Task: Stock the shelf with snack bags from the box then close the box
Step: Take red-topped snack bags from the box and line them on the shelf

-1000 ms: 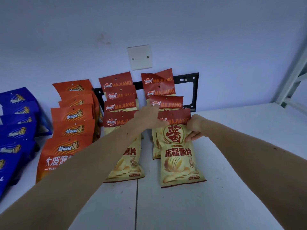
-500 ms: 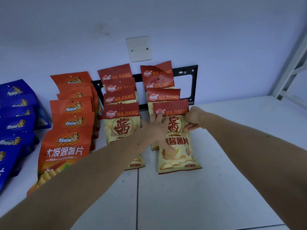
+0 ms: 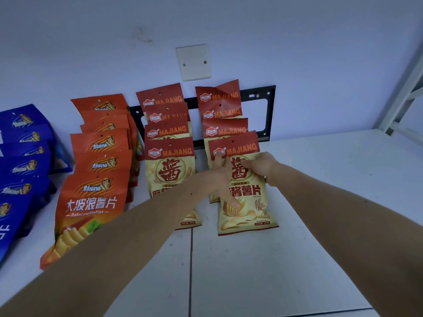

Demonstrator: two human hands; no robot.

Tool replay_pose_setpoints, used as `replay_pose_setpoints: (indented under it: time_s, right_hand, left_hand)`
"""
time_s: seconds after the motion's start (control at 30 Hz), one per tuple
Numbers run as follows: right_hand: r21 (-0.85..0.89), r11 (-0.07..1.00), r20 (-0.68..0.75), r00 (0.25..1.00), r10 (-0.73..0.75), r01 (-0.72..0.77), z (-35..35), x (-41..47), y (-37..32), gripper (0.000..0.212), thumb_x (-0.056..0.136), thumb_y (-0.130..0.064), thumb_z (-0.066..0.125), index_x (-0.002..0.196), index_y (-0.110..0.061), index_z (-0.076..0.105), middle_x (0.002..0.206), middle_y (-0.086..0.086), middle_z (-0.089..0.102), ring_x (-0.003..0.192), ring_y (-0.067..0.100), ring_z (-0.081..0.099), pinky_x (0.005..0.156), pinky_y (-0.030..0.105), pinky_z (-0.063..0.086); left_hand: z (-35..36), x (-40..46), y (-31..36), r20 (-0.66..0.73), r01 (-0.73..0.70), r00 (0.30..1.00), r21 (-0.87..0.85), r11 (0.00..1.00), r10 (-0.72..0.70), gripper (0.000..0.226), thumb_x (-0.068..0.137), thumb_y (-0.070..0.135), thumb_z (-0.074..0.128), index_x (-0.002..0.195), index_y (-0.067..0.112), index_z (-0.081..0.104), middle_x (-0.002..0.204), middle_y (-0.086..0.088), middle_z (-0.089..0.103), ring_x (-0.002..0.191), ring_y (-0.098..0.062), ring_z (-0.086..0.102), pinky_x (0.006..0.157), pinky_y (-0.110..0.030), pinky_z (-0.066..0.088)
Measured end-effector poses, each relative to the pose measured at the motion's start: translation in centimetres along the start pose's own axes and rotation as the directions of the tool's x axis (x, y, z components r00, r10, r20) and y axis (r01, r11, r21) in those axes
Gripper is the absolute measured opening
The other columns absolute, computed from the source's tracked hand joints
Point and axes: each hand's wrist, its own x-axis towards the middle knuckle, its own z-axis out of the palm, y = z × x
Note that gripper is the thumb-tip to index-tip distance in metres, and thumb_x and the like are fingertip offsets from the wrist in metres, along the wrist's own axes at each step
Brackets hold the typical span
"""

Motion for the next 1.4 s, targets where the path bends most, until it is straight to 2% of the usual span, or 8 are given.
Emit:
replay_pose_setpoints:
  time_s: [0.23, 0.4, 0.5, 0.63, 0.77, 0.93, 1.13, 1.4]
  right_hand:
    - [0.045, 0.998, -0.054, 0.997, -0.052, 0.055, 0.8, 1.5, -0.3, 0.02, 0.087, -0.027, 0.069, 0.098, -0.011, 0.062, 0.1, 0.011, 0.072, 0.085, 0.026, 0.07, 0.084, 0.042, 0.056]
    - [0.039, 0.998, 0.071, 0.997, -0.044, 0.042, 0.3, 1.1, 0.1, 0.039, 0.076, -0.033, 0.079, 0.101, -0.013, 0.057, 0.094, 0.006, 0.072, 0.078, 0.019, 0.07, 0.058, 0.03, 0.053]
    - [-0.072, 0.996, 0.184, 0.982, -0.035, 0.049, -0.3, 0.9, 0.5, 0.042, 0.069, -0.022, 0.085, 0.104, -0.012, 0.064, 0.097, 0.004, 0.074, 0.084, 0.018, 0.07, 0.063, 0.029, 0.053]
    - [-0.123, 0.991, 0.158, 0.987, -0.025, 0.045, -0.1, 1.0, 1.1, 0.045, 0.069, -0.016, 0.085, 0.108, -0.012, 0.065, 0.097, 0.003, 0.073, 0.087, 0.018, 0.069, 0.073, 0.031, 0.055]
    - [-0.095, 0.995, 0.136, 0.99, -0.025, 0.038, 0.5, 0.7, 1.3, 0.041, 0.071, -0.019, 0.084, 0.105, -0.012, 0.063, 0.095, 0.002, 0.071, 0.079, 0.014, 0.066, 0.061, 0.027, 0.051]
    - [-0.135, 0.991, 0.097, 0.995, -0.001, 0.015, 0.0, 0.7, 1.3, 0.061, 0.065, -0.037, 0.087, 0.113, -0.012, 0.058, 0.102, 0.003, 0.071, 0.094, 0.019, 0.067, 0.085, 0.039, 0.055]
    - [-0.138, 0.99, 0.086, 0.996, 0.004, 0.008, -2.0, -0.4, 1.2, 0.081, 0.077, -0.06, 0.068, 0.132, -0.008, 0.04, 0.118, 0.006, 0.061, 0.107, 0.022, 0.058, 0.085, 0.039, 0.047]
    - [-0.38, 0.925, -0.001, 1.0, -0.011, 0.01, -6.1, -1.5, 2.2, 0.062, 0.091, -0.055, 0.05, 0.126, -0.004, 0.05, 0.117, 0.011, 0.059, 0.103, 0.024, 0.06, 0.083, 0.038, 0.052]
  left_hand:
    - [-0.4, 1.2, -1.1, -0.073, 0.002, 0.997, -0.052, 0.999, -0.006, 0.14, 0.068, 0.044, 0.084, 0.148, 0.013, -0.027, 0.149, -0.01, -0.042, 0.148, -0.026, -0.012, 0.12, -0.04, 0.017]
    - [-0.1, 1.6, -1.5, -0.071, 0.012, 0.997, -0.026, 1.0, -0.014, 0.137, 0.07, 0.046, 0.081, 0.148, 0.013, -0.027, 0.15, -0.01, -0.04, 0.149, -0.029, -0.002, 0.118, -0.042, 0.022]
    - [0.1, 1.6, -1.4, -0.09, 0.011, 0.996, 0.005, 1.0, -0.01, 0.136, 0.071, 0.048, 0.08, 0.148, 0.009, -0.025, 0.153, -0.01, -0.036, 0.148, -0.031, 0.0, 0.118, -0.045, 0.024]
    - [0.0, 1.5, -1.4, -0.113, 0.009, 0.994, 0.051, 0.999, -0.003, 0.135, 0.071, 0.052, 0.078, 0.147, 0.006, -0.024, 0.155, -0.011, -0.032, 0.148, -0.031, -0.001, 0.118, -0.045, 0.023]
    - [-0.2, 1.4, -1.8, -0.121, 0.011, 0.993, 0.095, 0.995, 0.001, 0.136, 0.071, 0.052, 0.079, 0.147, 0.001, -0.022, 0.156, -0.015, -0.028, 0.148, -0.034, 0.002, 0.118, -0.046, 0.023]
    - [-0.3, 1.1, -1.5, -0.12, 0.023, 0.993, 0.096, 0.995, -0.011, 0.136, 0.07, 0.049, 0.08, 0.147, 0.005, -0.023, 0.155, -0.014, -0.031, 0.148, -0.035, 0.005, 0.117, -0.047, 0.025]
    - [-1.5, -0.2, -0.5, -0.149, 0.022, 0.989, 0.14, 0.99, -0.001, 0.131, 0.074, 0.051, 0.076, 0.149, 0.006, -0.021, 0.156, -0.013, -0.028, 0.147, -0.036, 0.01, 0.115, -0.046, 0.029]
    - [-3.4, -1.5, 2.0, -0.183, 0.014, 0.983, 0.168, 0.986, 0.017, 0.125, 0.075, 0.053, 0.075, 0.152, 0.01, -0.014, 0.159, -0.015, -0.017, 0.145, -0.038, 0.016, 0.112, -0.05, 0.032]
